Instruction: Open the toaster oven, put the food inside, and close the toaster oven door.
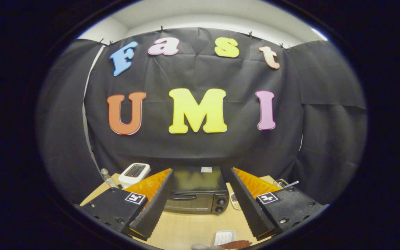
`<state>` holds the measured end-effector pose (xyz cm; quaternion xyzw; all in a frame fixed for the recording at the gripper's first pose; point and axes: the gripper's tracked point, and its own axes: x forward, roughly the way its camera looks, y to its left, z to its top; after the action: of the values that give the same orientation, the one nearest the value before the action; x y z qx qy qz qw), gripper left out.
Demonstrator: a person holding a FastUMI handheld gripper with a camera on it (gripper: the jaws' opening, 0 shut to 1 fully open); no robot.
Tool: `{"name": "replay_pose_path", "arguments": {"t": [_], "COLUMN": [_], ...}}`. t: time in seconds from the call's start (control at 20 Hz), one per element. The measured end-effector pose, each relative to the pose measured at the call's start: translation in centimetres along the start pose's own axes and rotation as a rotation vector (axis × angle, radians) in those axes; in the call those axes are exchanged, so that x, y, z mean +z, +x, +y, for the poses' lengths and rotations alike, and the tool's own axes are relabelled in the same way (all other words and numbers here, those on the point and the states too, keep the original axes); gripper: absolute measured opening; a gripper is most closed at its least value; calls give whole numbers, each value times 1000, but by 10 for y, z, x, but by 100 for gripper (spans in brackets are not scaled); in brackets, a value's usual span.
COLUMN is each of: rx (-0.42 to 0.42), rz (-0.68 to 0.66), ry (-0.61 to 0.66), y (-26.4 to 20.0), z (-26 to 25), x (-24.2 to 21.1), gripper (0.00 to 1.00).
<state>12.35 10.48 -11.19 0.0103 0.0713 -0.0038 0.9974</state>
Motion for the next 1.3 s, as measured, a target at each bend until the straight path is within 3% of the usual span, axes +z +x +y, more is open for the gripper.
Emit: {"name": "replay_pose_path", "arguments": {"t": [0.35,0.65,1.3], "rx": [15,5,-23], "rz": [114,213,251], "ry": [-19,-25,16], "y": [91,141,127], "z": [47,60,54], "x": [-69,-120,-146], "gripper": [100,100,100]}}
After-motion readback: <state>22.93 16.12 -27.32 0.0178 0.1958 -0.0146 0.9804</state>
